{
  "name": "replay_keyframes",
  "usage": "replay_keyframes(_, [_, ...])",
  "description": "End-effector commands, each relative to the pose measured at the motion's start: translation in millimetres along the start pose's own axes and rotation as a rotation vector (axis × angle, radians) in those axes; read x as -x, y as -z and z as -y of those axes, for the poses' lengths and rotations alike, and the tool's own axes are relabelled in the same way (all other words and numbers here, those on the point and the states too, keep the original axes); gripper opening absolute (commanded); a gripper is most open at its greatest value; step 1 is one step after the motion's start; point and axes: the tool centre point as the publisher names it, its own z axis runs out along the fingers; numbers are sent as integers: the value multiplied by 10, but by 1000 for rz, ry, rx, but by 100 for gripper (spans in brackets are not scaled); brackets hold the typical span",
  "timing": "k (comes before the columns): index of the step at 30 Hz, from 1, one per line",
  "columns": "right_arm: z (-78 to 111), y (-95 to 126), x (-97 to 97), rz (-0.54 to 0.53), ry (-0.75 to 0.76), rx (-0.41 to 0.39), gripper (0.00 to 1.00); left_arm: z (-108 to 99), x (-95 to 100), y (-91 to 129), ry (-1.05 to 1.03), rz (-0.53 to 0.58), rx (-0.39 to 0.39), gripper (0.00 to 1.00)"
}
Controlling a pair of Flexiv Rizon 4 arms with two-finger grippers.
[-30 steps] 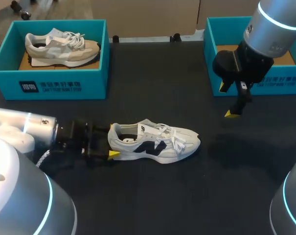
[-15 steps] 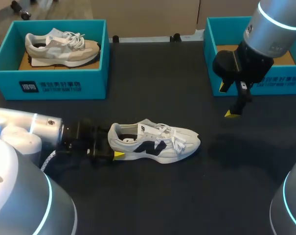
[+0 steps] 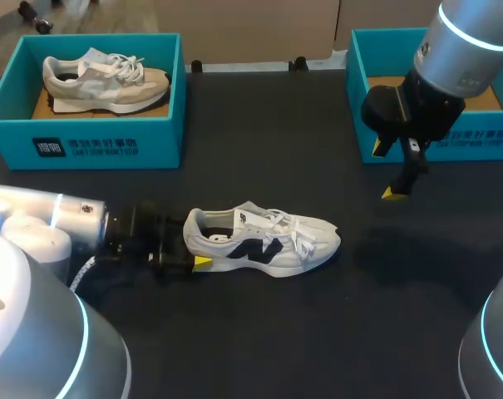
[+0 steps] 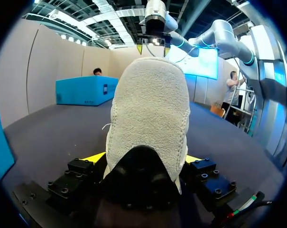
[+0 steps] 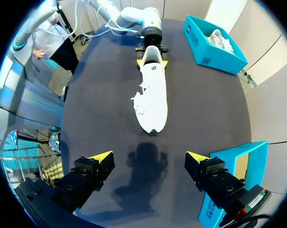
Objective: Take the shoe out of the shoebox, open the shoe tongue, remove and reinsert the insole, then place the shoe into the shoebox
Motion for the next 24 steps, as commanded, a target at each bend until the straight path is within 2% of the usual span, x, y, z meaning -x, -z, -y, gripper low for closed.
replay_keyframes(1, [-1,-9,5,-1,0,-1,100,-2,-24,14,0,4,0,0])
replay_keyframes(13, [-1,-9,5,-1,0,-1,100,-2,-24,14,0,4,0,0])
replay_keyframes(16, [-114,-59,100,26,-119,-54,100,-2,-24,14,0,4,0,0])
replay_keyframes(18, [-229,-91,173,62,-229,-34,100,-2,-24,14,0,4,0,0])
replay_keyframes(20, [-298,-124,208,85,-319,-57,100,-2,-24,14,0,4,0,0])
replay_keyframes(24, [-435,-223,256,107,-428,-54,100,-2,-24,14,0,4,0,0])
